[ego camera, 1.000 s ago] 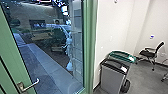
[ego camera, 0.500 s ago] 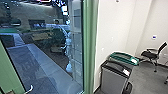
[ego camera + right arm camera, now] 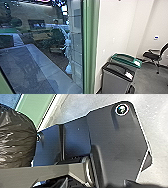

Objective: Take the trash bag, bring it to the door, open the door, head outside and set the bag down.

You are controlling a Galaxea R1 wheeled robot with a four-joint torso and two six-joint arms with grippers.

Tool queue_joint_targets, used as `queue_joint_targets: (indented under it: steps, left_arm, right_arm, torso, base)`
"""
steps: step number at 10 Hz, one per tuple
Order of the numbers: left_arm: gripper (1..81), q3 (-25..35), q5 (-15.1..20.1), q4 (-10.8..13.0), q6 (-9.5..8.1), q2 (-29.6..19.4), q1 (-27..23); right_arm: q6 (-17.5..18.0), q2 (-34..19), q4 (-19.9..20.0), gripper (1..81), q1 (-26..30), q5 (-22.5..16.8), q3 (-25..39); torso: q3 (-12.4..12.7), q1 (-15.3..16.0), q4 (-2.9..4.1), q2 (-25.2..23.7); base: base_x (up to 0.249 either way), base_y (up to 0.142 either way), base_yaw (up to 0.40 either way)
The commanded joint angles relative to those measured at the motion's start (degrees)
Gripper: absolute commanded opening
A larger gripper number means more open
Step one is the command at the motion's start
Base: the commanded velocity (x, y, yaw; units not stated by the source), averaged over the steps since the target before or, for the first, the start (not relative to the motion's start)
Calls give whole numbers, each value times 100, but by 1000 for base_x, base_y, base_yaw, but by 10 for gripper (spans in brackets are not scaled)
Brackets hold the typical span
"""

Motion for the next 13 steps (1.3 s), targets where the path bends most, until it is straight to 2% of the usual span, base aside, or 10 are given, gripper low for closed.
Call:
queue_joint_targets:
  steps: [1, 3, 13]
  left_arm:
    - [10, 23, 448, -39, 25, -92, -336]
    - [10, 23, 448, -57, 25, -83, -336]
    - [10, 23, 448, -22, 25, -65, -336]
  right_arm:
    - [-18, -24, -47, 811, 212, -321, 45]
    - [-18, -24, -56, 811, 212, -321, 45]
    - [-18, 2, -30, 811, 212, -321, 36]
  torso:
    - [0, 0, 0, 0]
    - [0, 2, 0, 0]
    - [-2, 2, 0, 2]
  base:
    - [123, 0, 0]
    - [86, 0, 0]
    - [0, 0, 0]
